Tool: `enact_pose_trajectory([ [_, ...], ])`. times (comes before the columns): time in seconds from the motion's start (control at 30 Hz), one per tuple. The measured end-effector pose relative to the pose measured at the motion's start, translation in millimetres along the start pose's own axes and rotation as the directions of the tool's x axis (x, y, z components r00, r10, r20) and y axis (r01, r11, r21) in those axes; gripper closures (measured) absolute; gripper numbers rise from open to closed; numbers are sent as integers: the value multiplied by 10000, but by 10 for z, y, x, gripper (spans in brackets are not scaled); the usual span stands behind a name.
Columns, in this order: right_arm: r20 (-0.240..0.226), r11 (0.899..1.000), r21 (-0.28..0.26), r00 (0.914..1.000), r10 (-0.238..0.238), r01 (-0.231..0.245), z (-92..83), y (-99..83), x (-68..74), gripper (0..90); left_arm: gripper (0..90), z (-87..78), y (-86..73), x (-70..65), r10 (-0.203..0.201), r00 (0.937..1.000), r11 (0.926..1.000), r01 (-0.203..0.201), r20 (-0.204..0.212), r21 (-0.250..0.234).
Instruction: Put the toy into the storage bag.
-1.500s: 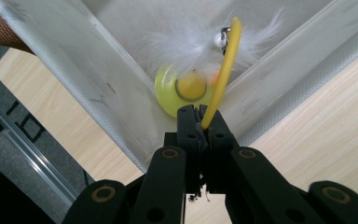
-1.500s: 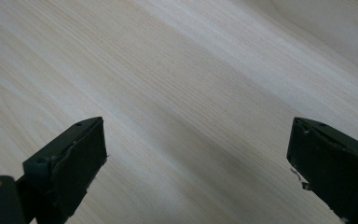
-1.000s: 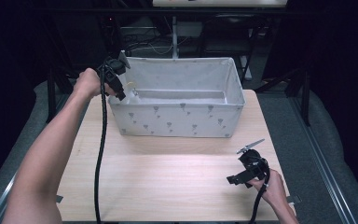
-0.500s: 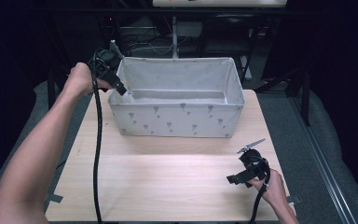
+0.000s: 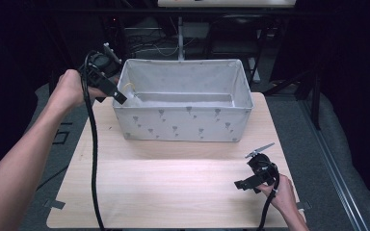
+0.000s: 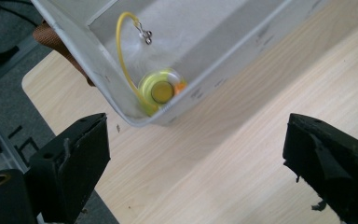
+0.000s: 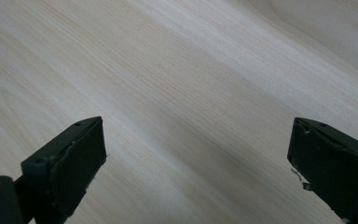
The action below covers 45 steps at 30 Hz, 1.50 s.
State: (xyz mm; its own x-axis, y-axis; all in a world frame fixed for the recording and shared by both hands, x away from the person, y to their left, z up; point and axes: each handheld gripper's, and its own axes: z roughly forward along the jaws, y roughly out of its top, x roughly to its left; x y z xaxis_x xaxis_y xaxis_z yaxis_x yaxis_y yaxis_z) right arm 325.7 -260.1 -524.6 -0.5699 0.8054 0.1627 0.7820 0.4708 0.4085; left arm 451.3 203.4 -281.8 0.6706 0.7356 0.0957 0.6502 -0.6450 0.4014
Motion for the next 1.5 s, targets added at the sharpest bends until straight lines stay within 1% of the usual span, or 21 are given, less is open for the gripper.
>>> enact_pose_trajectory([
  [0.13, 97, 10000, 50, 9999, -71, 71, -1, 2, 4, 39, 56, -44, -181, -147, 278, 9996, 9996, -278, 23, -84],
  [0.23, -19, 10000, 32, 10000, -34, 34, -2, 5, 13, 40, 44, -22, -339, -256, 410, 9991, 9991, -410, 53, -105],
  [0.27, 49, 9999, 89, 10000, -69, 69, -4, 6, 11, 40, 40, -3, -397, -289, 425, 9991, 9990, -424, 82, -157],
  [0.37, -19, 9999, 129, 10000, -16, 17, -4, 8, 17, 40, 28, 86, -574, -395, 556, 9982, 9984, -554, 210, -91],
  [0.43, 110, 9998, 204, 9999, -84, 81, -2, 9, 15, 40, 19, 161, -688, -457, 569, 9980, 9984, -568, 260, -44],
  [0.5, 144, 9998, 166, 9999, -84, 82, 4, 9, 22, 40, 11, 248, -800, -509, 536, 9980, 9986, -536, 328, 5],
  [0.57, 136, 9993, 296, 9997, -213, 209, -3, 12, 16, 40, 5, 340, -906, -553, 541, 9978, 9985, -544, 371, 76],
  [0.7, 149, 9997, 200, 9998, -116, 113, 3, 8, 20, 40, 2, 545, -1112, -624, 360, 9985, 9992, -366, 401, 140],
  [0.77, 111, 9996, 266, 9999, -129, 126, 1, 10, 16, 40, 1, 652, -1210, -653, 219, 9988, 9995, -229, 442, 221],
  [0.8, 108, 9998, 170, 9999, -49, 47, 6, 5, 20, 40, 1, 708, -1262, -667, 86, 9990, 9997, -97, 449, 243],
  [0.87, 101, 9996, 253, 9999, -110, 108, 1, 8, 15, 40, 1, 827, -1358, -701, -14, 9993, 9991, -2, 371, 434],
  [0.9, 29, 9998, 176, 10000, -31, 31, 5, 7, 18, 40, 2, 880, -1408, -712, -108, 9991, 9991, 92, 400, 403],
  [0.93, 80, 9996, 253, 9999, -96, 94, 1, 8, 14, 40, 1, 934, -1458, -722, -180, 9988, 9990, 161, 460, 413],
  [1.03, 71, 9997, 213, 9999, -72, 71, 2, 7, 18, 40, 0, 1091, -1616, -757, -350, 9989, 9984, 336, 302, 462],
  [1.17, 55, 9998, 203, 10000, -50, 48, 6, 6, 17, 40, 0, 1283, -1814, -787, -762, 9954, 9961, 735, 576, 481],
  [1.23, 6, 9999, 9, 9999, 113, -113, 22, -1, 32, 40, 0, 1370, -1892, -806, -855, 9946, 9951, 824, 588, 538],
  [1.27, 7, 9999, 150, 10000, -23, 22, 13, 5, 25, 41, 0, 1413, -1929, -816, -875, 9944, 9948, 842, 594, 570],
  [1.33, 9, 9999, 162, 10000, -9, 8, 13, 4, 26, 41, 0, 1491, -2001, -836, -954, 9934, 9940, 917, 631, 603],
  [1.4, 16, 9999, 154, 10000, -7, 6, 13, 4, 29, 41, 1, 1539, -2062, -861, -869, 9945, 9934, 820, 590, 805],
  [1.43, -5, 9998, 189, 10000, -58, 58, 12, 6, 28, 41, 1, 1549, -2091, -863, -840, 9951, 9938, 800, 514, 768],
  [1.5, 80, 9997, 225, 9999, -95, 93, 13, 7, 32, 39, 1, 1579, -2151, -867, -994, 9938, 9931, 959, 497, 682],
])
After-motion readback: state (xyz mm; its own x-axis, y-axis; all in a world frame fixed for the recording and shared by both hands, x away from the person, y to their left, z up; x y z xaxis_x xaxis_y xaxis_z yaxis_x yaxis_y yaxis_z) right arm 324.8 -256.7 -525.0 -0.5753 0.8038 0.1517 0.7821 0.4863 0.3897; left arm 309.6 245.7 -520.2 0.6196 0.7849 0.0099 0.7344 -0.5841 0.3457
